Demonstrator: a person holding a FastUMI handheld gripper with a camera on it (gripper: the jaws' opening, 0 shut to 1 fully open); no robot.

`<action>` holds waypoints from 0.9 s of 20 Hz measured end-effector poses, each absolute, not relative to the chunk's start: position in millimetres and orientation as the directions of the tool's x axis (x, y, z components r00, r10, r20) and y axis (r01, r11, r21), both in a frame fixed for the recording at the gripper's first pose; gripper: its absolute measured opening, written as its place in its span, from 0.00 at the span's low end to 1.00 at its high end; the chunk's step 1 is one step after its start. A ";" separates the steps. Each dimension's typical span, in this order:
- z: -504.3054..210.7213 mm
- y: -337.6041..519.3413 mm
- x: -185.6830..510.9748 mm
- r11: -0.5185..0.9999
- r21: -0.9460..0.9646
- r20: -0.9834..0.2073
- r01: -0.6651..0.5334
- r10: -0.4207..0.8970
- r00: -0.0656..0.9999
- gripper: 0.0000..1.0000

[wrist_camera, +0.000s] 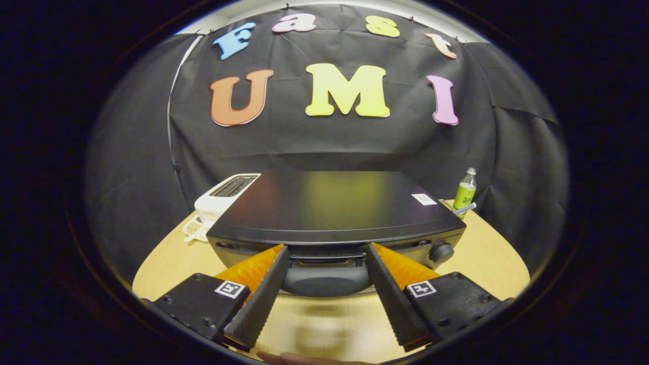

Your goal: Open the toaster oven, put the food inside, and close the toaster oven door.

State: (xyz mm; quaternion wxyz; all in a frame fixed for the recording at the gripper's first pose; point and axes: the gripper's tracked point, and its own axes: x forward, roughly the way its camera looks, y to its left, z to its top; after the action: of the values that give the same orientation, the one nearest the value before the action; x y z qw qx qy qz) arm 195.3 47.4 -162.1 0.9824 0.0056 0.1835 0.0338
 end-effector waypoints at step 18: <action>-207.8 45.2 115.4 0.999 0.039 -0.446 -0.031 0.045 0.894 1.00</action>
State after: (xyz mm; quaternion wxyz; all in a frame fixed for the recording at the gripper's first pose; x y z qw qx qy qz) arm 115.4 45.2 -207.8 0.9730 0.0157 0.2294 0.0195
